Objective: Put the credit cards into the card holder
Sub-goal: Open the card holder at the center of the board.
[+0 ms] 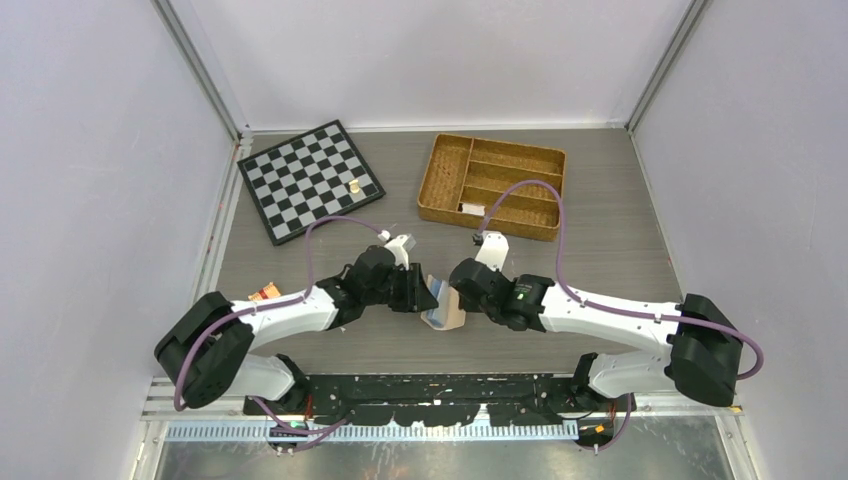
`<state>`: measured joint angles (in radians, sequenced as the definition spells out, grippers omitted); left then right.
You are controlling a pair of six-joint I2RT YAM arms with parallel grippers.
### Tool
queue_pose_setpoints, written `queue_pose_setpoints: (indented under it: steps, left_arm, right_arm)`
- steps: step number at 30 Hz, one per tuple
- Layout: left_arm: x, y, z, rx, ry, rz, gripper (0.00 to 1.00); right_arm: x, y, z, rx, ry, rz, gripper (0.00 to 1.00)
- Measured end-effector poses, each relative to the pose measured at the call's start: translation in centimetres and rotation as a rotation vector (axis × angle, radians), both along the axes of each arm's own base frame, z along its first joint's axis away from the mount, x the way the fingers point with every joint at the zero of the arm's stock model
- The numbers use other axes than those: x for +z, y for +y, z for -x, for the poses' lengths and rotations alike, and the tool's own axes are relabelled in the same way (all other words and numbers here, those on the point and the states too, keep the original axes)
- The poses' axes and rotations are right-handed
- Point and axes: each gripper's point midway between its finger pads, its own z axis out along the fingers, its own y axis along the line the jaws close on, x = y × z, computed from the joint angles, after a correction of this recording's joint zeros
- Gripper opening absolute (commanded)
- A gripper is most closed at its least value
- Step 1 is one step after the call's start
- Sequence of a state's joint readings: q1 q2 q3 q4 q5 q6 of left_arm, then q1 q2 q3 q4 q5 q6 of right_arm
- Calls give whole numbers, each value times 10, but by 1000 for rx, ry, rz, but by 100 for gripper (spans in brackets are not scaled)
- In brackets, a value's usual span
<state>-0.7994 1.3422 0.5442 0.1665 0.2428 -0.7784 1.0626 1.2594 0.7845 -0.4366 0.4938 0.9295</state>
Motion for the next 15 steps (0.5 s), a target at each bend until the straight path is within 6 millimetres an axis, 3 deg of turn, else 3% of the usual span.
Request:
queue_pose_setpoints:
  steps: [6,15]
  left_arm:
    - [8,0,0,2,-17,18,23]
    - [5,2,2,2,-12,15,15]
  right_arm:
    - [-6,-3,0,-8,11,13,1]
    - [-10,-5,1,-16,20,21,1]
